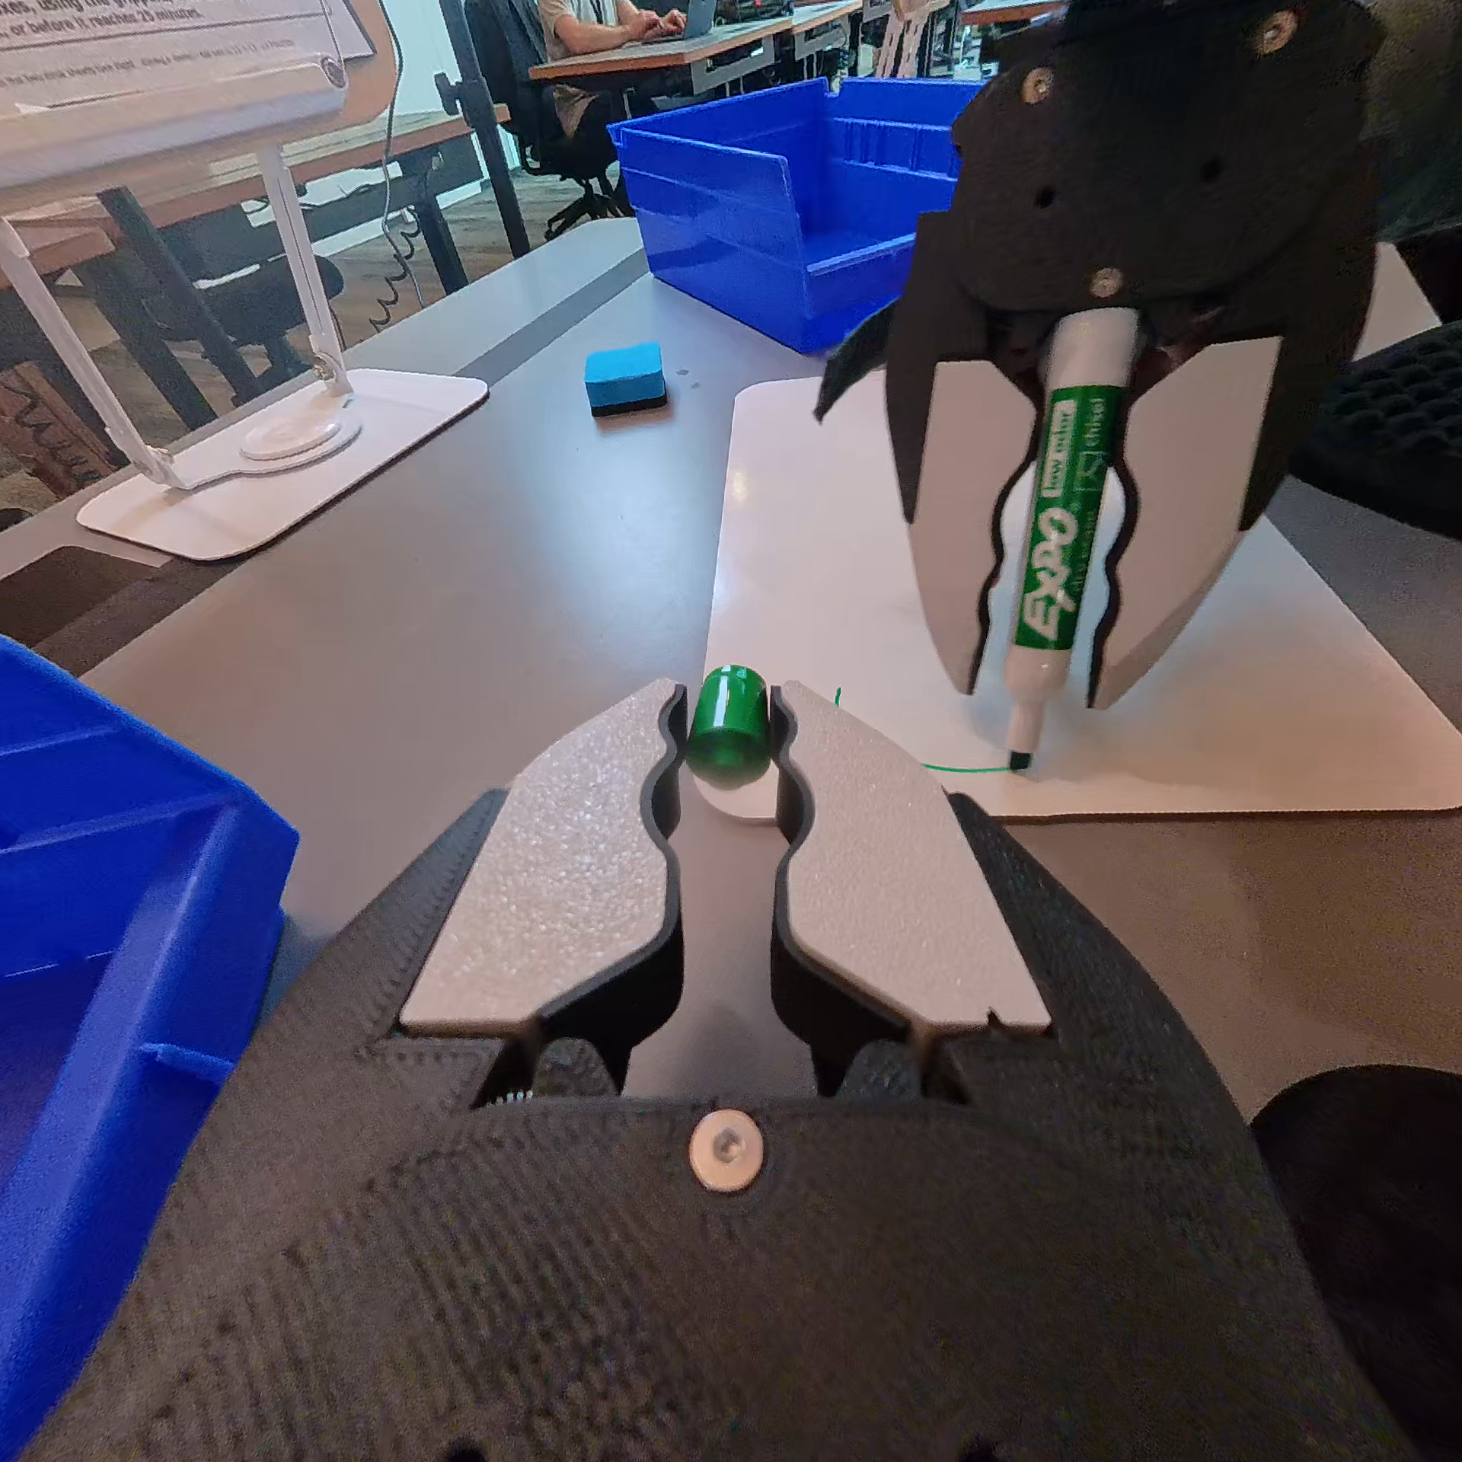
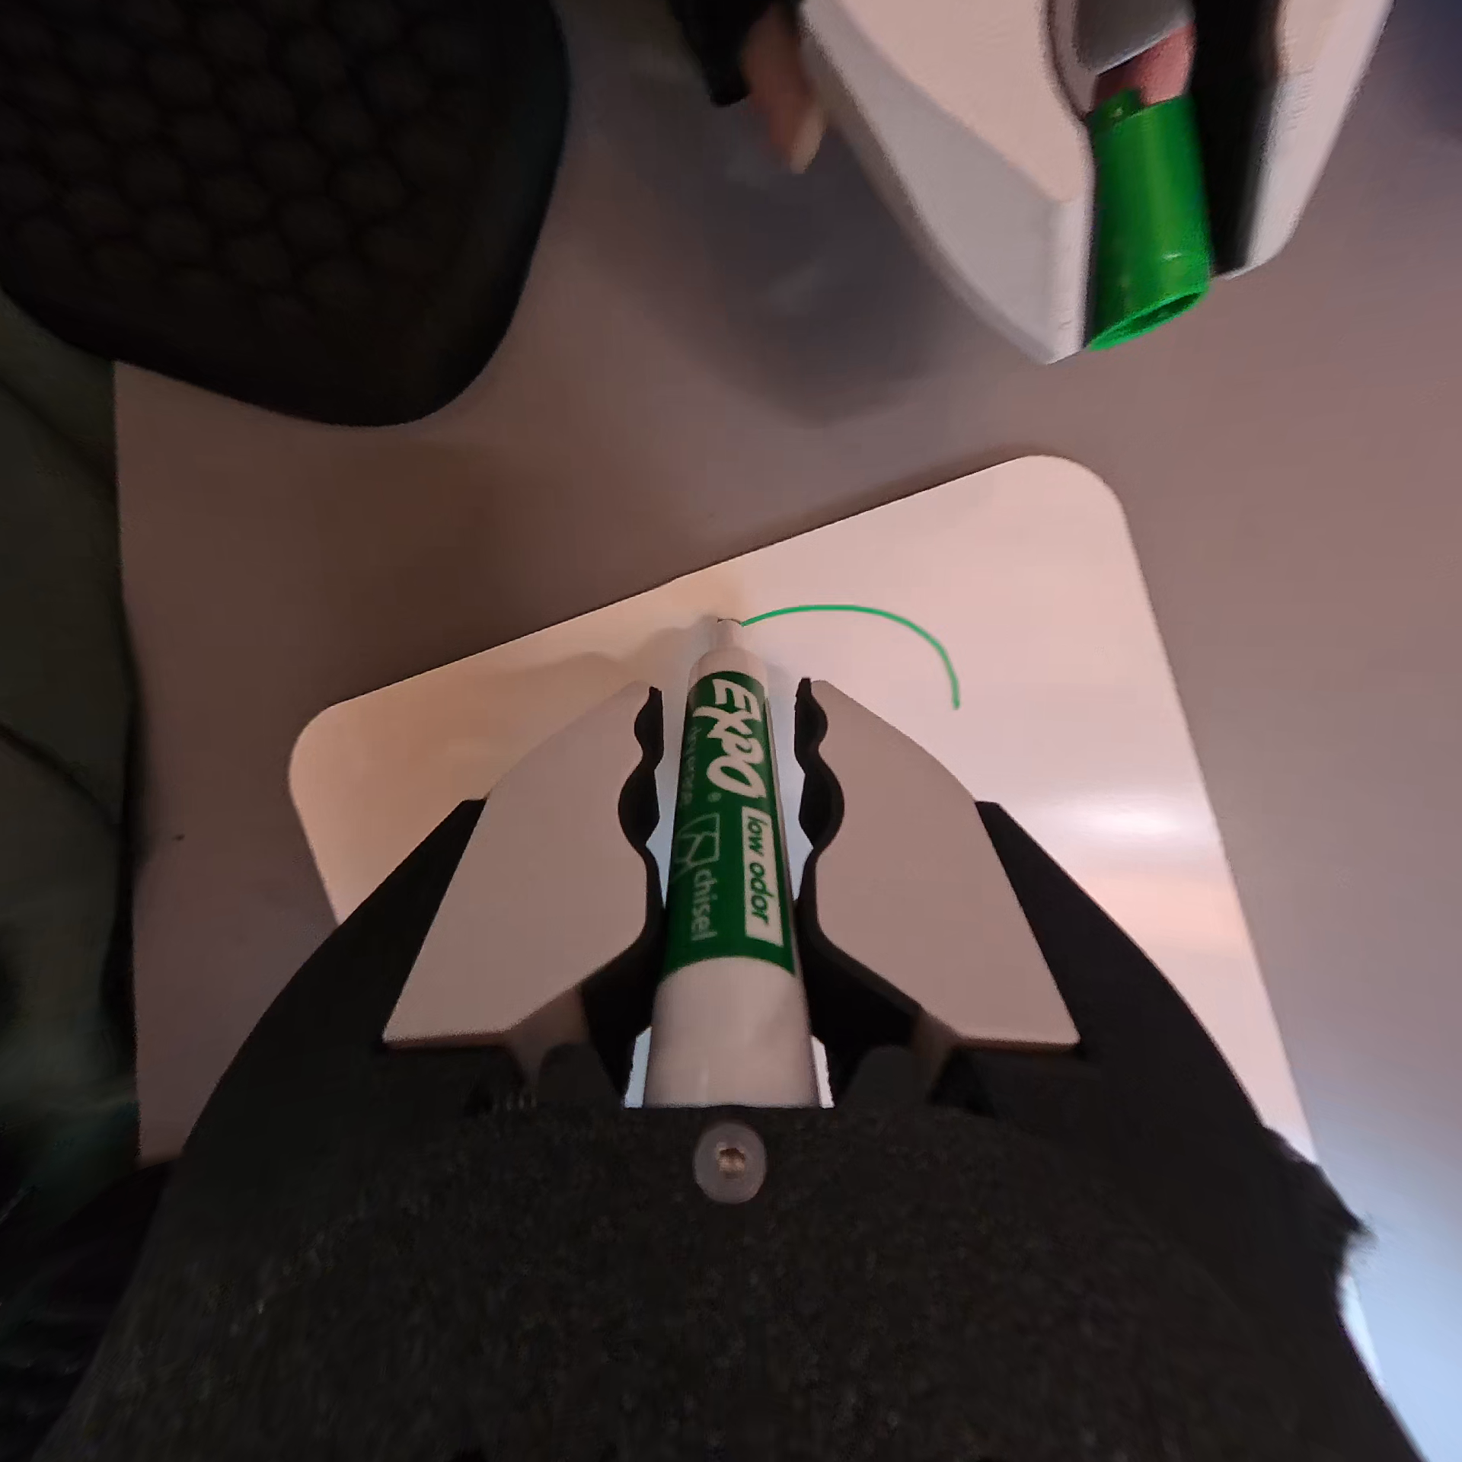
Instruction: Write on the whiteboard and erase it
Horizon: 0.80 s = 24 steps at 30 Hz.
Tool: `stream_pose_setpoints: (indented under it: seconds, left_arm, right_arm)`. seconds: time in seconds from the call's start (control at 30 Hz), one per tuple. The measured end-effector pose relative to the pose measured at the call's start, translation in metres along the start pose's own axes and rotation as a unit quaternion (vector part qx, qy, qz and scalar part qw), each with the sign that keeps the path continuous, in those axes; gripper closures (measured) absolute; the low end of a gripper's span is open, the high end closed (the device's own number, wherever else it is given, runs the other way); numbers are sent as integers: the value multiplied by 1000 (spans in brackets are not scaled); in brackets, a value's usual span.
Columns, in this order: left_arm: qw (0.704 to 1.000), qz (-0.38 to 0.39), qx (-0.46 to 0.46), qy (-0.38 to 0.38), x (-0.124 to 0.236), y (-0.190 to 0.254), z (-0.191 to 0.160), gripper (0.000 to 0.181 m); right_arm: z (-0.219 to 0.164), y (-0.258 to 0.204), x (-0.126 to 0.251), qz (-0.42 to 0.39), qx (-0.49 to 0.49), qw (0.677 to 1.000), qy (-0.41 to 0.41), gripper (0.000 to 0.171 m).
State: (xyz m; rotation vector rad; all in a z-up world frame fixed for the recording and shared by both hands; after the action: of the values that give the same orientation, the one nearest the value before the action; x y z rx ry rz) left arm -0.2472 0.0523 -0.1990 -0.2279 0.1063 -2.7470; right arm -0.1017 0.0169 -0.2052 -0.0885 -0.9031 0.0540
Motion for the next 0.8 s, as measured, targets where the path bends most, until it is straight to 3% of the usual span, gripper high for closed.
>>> stream_pose_setpoints:
  seconds: [0.3,0.8]
  left_arm:
    - [1000,-1,4,-4,-1,0,-2,161]
    - [1000,-3,5,-7,-1,0,-3,161]
  right_arm:
    - [-29,-24,24,-8,-15,999,-34,138]
    - [-32,12,32,-46,-20,998,-41,138]
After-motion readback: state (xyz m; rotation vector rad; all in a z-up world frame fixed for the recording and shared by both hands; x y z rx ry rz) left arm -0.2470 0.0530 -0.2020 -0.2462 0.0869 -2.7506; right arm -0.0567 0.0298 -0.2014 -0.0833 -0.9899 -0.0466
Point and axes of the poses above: each gripper's, where its closed fingertips meet, x back along the fingers, z out of its top, y = z × x across the jaws, the point moved 7 cm from there along x, back along the fingers, and after that the axes turned 9 degrees about y, right-handed, at the moved point
